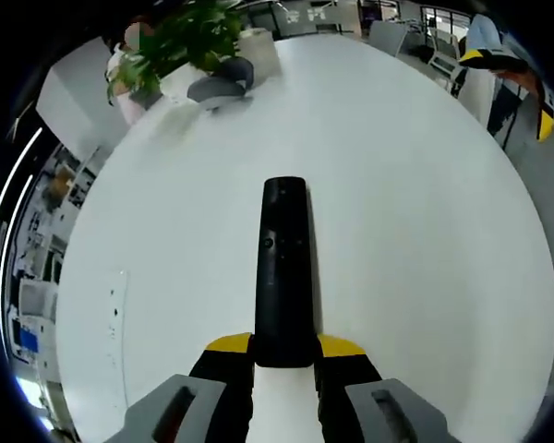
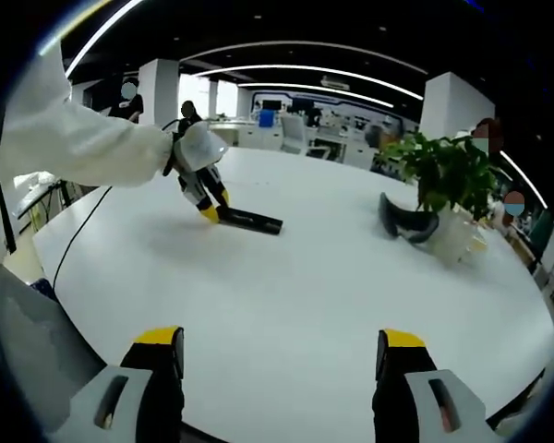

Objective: Press the specified remote control buttons in sequence, fully releasing each button before pressing the next.

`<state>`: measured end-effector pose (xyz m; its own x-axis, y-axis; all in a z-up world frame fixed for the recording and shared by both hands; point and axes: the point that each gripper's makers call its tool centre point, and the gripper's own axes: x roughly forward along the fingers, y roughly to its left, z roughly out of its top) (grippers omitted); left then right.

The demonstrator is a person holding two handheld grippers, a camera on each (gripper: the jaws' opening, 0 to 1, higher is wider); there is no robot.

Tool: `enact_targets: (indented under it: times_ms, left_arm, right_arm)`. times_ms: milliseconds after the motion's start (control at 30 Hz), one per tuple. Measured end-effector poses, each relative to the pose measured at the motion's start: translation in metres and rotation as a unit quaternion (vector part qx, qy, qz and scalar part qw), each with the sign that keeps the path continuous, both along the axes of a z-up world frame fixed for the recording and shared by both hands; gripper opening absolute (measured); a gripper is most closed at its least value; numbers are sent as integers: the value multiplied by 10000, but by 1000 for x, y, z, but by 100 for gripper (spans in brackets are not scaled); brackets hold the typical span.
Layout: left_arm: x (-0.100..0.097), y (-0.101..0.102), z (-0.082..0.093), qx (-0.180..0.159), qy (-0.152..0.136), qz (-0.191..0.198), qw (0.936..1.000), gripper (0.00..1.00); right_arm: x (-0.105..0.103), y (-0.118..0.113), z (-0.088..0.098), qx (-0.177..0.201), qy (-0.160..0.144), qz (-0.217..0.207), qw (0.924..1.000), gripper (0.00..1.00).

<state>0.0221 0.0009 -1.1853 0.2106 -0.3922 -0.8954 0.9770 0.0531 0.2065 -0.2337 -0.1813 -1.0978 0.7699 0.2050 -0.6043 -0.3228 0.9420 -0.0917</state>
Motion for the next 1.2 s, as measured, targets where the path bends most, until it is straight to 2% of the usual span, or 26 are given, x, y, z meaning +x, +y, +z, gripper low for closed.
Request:
enact_targets:
  times_ms: [133, 333, 433, 667, 733, 800, 867, 967, 1100, 1200]
  left_arm:
    - [-1, 1, 1, -54, 177, 107, 9998, 24]
    - [-4, 3, 0, -90, 70, -47, 9999, 25]
    - [-1, 5, -1, -123, 134, 269, 9995, 25]
    - [9, 13, 0, -385, 33, 935, 9949, 35]
    - [15, 17, 2, -455, -112, 1207, 9916, 42]
    - [21, 22, 3, -536, -202, 1603, 9854, 50]
    - [20, 26, 3, -559, -166, 1770, 9825, 53]
    - [21, 31, 6, -628, -336, 2017, 9768, 56]
    - [12, 31, 15, -1037, -212, 2487, 9628, 59]
    - [6, 32, 25, -1408, -175, 2755, 9508, 67]
  right_arm:
    - [0, 0, -1, -15, 22, -9, 10000, 85]
    - [-1, 1, -2, -26, 37, 27, 10000, 85]
    - [-1, 2, -4, -47, 69, 43, 10000, 86]
    - [1, 0, 3, 56, -73, -35, 10000, 86]
    - [1, -1, 4, 80, -100, -45, 9999, 86]
    - [1, -1, 4, 86, -94, -47, 9999, 86]
    - [1, 0, 5, 106, -114, -34, 9999, 86]
    - [1, 0, 6, 113, -147, -21, 9998, 86]
    - [0, -1, 8, 169, -200, -33, 9997, 87]
    - [0, -1, 11, 216, -242, -31, 9995, 87]
